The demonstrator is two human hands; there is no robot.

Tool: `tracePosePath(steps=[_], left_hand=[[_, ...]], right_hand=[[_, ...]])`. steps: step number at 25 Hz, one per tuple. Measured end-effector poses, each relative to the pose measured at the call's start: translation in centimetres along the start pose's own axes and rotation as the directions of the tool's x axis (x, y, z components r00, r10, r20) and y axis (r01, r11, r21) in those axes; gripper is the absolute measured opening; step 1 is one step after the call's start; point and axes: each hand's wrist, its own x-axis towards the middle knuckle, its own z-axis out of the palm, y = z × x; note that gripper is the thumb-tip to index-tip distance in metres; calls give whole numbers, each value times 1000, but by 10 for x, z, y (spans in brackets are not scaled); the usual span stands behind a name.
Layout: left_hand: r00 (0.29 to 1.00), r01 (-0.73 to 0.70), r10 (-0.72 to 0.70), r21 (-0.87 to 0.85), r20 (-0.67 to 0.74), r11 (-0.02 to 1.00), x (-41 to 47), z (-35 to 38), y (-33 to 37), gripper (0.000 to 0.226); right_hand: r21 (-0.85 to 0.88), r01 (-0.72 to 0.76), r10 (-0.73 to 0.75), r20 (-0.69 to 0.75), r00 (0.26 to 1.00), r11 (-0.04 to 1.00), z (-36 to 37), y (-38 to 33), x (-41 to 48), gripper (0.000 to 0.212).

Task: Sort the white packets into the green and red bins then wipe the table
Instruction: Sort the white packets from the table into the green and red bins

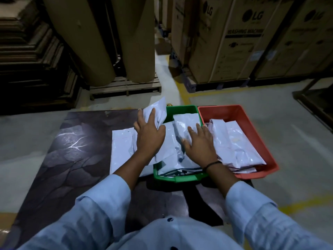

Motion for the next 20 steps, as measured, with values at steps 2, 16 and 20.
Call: tracePosePath(steps=[2, 16, 20], left_hand=[[1000, 12, -12, 17, -20, 1000, -2, 4, 0, 66], [998, 60, -58, 54, -34, 997, -22, 16, 0, 67], [999, 33, -35, 68, 28, 997, -30, 34, 0, 65]], right_hand=[[-51, 94, -93, 31, 995, 994, 7, -3, 6, 64], [-93, 122, -90, 297, 951, 988, 54, 7, 11, 75], [-13, 125, -113, 347, 931, 992, 41, 7, 17, 68]])
